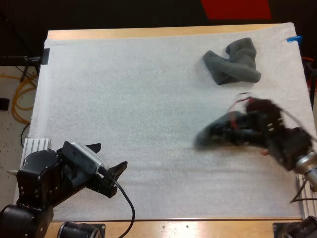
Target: Pick towel from pile fold and stack
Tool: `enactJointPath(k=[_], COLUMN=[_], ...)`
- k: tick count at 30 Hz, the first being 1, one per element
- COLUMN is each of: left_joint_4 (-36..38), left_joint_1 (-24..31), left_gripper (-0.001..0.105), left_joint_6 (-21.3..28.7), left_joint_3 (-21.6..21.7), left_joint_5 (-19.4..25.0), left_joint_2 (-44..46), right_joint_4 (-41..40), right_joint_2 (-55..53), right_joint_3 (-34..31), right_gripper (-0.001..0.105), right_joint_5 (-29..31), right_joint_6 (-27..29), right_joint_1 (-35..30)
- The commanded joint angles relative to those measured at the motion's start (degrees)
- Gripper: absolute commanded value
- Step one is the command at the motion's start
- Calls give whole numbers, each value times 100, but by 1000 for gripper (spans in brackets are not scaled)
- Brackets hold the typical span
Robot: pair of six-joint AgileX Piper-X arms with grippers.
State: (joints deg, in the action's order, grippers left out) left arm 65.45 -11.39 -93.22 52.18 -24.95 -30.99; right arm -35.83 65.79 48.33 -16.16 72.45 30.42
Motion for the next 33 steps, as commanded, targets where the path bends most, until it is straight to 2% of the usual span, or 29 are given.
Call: enactJointPath(k=[1,3,8,10,12,13,15,17,22,25,33], left_joint_4=[-10,-10,-10,-10,-10,-10,-10,-10,-10,4,36], left_joint_1=[-25,-25,-25,-25,-25,-25,-25,-25,-25,-25,-25], left_gripper=[76,76,76,76,76,76,76,76,76,76,76], left_joint_6=[34,51,51,51,51,51,51,51,51,51,51], left_joint_3=[16,16,16,16,16,16,16,16,16,16,16], left_joint_5=[35,35,35,35,35,35,35,35,35,35,35], left_joint_2=[30,30,30,30,30,30,30,30,30,30,30], right_joint_4=[366,751,1129,1163,1161,1161,1161,1161,1111,907,249], right_joint_2=[-1,171,527,641,743,753,760,759,759,759,759], right_joint_3=[16,17,17,17,17,17,31,63,110,110,110], right_gripper=[0,0,1,8,27,32,56,69,67,67,67], right_joint_5=[20,35,22,-1,-62,-80,-95,-100,180,426,689], right_joint_6=[-169,-227,-422,-424,-424,-424,-412,-375,-7,172,487], right_joint_1=[135,631,1447,1668,1865,1899,1955,1954,1829,1538,-26])
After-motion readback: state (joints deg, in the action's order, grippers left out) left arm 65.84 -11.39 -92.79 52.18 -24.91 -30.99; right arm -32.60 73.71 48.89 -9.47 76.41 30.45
